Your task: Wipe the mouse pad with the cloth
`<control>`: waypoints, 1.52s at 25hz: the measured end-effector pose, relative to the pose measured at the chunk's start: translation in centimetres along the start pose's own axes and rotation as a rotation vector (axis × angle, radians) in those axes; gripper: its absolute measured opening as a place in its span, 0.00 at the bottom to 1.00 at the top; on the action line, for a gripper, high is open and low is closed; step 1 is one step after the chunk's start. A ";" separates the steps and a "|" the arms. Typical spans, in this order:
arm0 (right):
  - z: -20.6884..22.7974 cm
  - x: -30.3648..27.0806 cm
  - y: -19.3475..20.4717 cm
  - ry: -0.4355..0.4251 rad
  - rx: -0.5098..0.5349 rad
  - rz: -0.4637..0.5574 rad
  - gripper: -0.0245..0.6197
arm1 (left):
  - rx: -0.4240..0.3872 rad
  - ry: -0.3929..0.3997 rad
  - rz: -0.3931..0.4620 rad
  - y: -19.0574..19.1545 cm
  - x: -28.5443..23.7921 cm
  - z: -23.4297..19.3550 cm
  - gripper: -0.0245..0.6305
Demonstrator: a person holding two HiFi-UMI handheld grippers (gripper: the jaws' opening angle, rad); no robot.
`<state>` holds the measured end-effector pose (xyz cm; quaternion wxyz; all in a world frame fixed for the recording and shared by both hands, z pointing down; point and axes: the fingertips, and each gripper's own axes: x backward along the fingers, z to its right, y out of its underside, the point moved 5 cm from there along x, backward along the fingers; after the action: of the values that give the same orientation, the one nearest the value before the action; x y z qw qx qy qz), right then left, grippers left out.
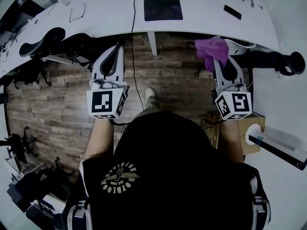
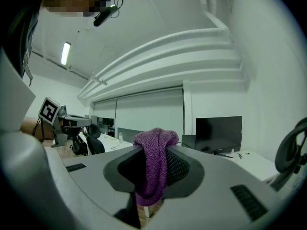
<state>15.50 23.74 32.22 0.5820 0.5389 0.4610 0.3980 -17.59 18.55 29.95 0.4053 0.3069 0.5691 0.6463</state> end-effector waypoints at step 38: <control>0.6 -12.6 -2.5 0.163 0.023 -0.062 0.18 | 0.064 0.174 -0.021 3.2 -14.6 -10.7 0.04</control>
<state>12.73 11.26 31.05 0.5482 0.4967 0.5278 0.4173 -20.26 0.57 32.26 0.3511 0.2566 0.6257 0.6476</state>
